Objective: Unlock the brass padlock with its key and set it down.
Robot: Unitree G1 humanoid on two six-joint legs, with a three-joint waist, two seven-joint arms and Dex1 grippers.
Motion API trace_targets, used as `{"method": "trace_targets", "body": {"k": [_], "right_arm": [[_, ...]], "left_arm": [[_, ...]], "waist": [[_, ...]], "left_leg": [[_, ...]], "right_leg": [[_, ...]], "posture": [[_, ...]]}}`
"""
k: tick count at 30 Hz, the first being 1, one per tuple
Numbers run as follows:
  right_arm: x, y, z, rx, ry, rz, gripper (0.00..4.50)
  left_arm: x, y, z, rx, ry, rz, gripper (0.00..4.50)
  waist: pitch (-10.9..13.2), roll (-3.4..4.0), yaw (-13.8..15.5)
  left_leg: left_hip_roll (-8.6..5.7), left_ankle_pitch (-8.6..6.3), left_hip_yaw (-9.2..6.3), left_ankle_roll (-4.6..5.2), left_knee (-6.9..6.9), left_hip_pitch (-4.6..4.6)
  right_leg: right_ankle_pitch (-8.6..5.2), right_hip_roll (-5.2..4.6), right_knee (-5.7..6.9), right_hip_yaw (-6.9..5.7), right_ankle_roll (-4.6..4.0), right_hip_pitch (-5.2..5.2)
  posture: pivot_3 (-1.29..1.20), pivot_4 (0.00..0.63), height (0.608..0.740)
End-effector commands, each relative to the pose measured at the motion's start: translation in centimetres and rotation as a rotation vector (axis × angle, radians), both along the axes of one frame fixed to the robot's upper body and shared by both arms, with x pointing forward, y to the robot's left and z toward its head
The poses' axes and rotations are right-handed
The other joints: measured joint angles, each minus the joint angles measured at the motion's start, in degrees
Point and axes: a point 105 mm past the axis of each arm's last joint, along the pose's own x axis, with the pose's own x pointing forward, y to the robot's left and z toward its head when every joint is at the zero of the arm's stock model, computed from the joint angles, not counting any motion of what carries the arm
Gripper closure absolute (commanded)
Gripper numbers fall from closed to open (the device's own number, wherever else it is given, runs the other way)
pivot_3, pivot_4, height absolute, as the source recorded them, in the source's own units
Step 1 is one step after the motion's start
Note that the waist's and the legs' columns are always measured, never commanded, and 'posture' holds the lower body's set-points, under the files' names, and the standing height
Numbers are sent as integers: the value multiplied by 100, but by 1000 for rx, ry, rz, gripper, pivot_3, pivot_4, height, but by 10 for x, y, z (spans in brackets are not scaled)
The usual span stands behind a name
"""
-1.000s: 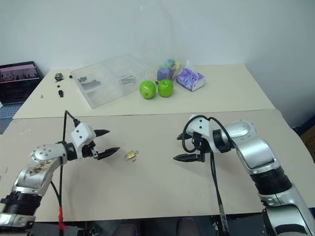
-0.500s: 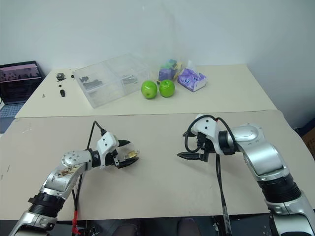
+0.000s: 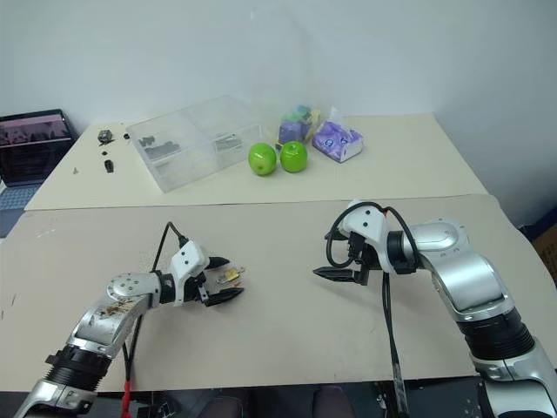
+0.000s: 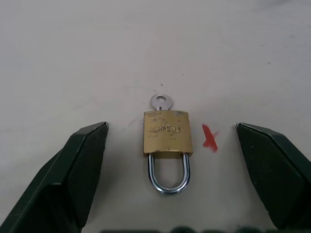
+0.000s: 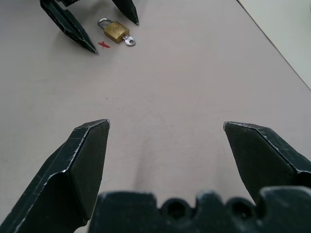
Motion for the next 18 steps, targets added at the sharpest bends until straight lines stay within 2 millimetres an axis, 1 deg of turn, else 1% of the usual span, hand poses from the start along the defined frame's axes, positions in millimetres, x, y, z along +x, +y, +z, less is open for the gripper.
{"method": "trace_targets", "body": {"k": [1, 4, 11, 12, 15, 18], "right_arm": [[1, 4, 13, 11, -52, 16, 78], [2, 4, 13, 10, -55, 14, 0], [3, 5, 13, 10, -61, 13, 0], [2, 5, 13, 9, -61, 14, 0], [3, 5, 13, 8, -61, 14, 0], [2, 5, 12, 6, -55, 15, 0]], "left_arm": [[-3, 5, -7, 18, 32, 6, 0], [-4, 6, -11, 40, 42, 7, 776], [0, 5, -11, 58, 32, 0, 3549], [1, 4, -10, 54, 30, -1, 3684], [4, 0, -7, 54, 15, -4, 3700], [12, -2, -4, 49, -14, 9, 3700]], "waist": [[0, 0, 3], [0, 0, 2], [0, 0, 32], [0, 0, 33], [0, 0, 40], [-1, 2, 65]], "left_leg": [[0, 0, 0, 0, 0, 4], [0, 0, 1, 0, 0, 10], [0, -2, 1, 2, 1, 11], [0, -2, 1, 2, 1, 12], [0, -2, 1, 2, 1, 13], [0, -2, 0, 2, 2, 13]], "right_leg": [[0, 0, -1, 0, 0, 6], [-1, 0, -4, 0, 1, 14], [-1, -1, -9, 0, 1, 19], [-1, -1, -9, -1, 1, 21], [-1, -1, -8, -1, 1, 22], [-1, -1, -10, -3, 2, 29]], "posture": [[0, 150, 740], [0, 150, 740], [0, 150, 740], [0, 150, 740], [0, 150, 740], [0, 150, 740]]}}
